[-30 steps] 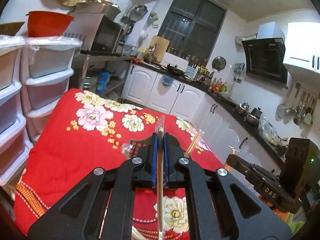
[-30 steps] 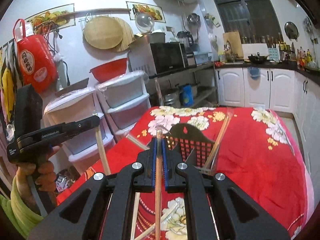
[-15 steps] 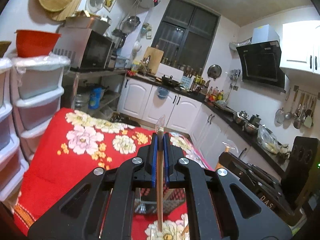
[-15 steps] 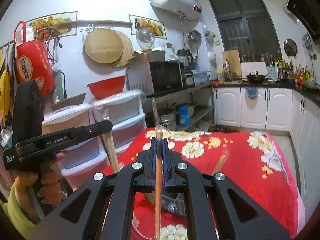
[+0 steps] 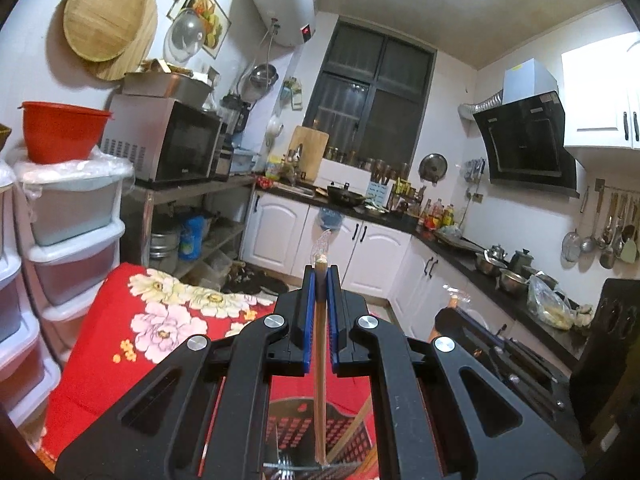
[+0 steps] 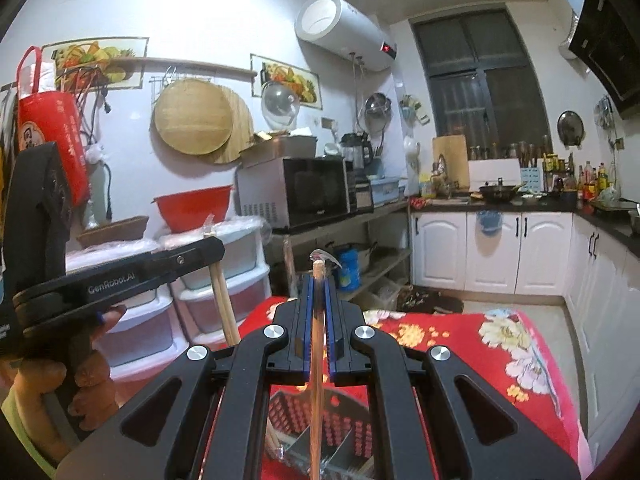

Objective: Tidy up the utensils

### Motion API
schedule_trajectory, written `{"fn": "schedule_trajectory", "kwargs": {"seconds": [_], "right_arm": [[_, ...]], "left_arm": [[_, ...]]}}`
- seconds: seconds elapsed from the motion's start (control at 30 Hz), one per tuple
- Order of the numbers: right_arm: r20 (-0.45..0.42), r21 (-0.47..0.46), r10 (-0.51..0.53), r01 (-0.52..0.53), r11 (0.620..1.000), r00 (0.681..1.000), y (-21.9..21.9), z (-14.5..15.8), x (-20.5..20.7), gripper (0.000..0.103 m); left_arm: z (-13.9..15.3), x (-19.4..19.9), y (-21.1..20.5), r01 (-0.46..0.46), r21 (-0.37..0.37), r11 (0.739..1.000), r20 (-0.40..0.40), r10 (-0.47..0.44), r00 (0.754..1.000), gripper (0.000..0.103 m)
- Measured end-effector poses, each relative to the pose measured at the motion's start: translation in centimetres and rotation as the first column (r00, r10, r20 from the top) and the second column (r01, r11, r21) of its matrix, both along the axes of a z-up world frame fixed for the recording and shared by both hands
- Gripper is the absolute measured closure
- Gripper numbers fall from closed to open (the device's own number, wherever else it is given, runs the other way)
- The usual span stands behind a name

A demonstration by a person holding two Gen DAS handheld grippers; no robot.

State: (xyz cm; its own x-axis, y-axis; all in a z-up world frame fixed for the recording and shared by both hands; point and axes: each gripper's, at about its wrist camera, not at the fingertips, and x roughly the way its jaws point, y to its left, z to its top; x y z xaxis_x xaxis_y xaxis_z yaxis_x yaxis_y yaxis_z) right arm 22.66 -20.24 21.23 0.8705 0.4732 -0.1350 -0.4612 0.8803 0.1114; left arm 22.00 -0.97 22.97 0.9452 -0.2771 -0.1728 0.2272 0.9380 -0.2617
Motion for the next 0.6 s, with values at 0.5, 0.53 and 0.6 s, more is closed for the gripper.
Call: {"fn": "schedule_trajectory", "kwargs": {"seconds": [0.5,0.53,0.6], "right_arm": [[0.065,0.037,-0.068,0.065,0.997,0.996,-1.3,-1.1,2.7,0.097],[0.065,0.034,-0.072,0.070,0.997,0.995,-1.3,-1.4,3.0,0.097],[0.062,0.031,-0.075,0.074,0.997,0.995,-1.2,-1.9,3.3,0.097]], "left_arm": [[-3.7,3.0,-2.5,-0.045,0.062,0.997,0.003,0.045,0.999,0.102],[-4.3,3.3,-2.5,-0.049,0.063,0.997,-0.007,0.049,0.999,0.102],[-5.1,3.8,-2.4,-0.049,0.062,0.997,-0.025,0.051,0.998,0.102]]}}
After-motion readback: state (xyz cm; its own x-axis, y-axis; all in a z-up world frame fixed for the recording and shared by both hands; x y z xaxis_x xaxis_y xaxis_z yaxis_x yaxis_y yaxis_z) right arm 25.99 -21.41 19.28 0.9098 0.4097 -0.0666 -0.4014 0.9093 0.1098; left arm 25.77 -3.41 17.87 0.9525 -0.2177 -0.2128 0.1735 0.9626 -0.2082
